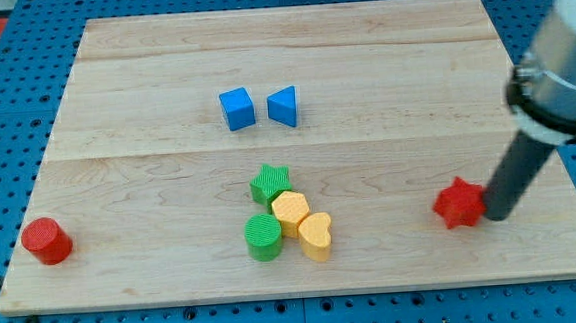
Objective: Push the red star closer to the green star
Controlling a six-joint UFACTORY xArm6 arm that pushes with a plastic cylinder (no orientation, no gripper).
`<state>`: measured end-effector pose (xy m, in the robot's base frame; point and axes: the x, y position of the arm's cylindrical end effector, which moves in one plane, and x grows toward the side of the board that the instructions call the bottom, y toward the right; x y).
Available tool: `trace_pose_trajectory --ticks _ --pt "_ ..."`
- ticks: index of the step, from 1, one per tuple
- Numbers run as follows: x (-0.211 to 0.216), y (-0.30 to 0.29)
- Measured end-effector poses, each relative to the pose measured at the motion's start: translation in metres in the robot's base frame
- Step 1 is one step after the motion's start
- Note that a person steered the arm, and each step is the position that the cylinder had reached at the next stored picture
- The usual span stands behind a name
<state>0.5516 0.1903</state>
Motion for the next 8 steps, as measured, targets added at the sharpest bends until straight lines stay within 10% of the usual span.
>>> trace_pose_trajectory --ticks 8 --pt "-0.098 -0.17"
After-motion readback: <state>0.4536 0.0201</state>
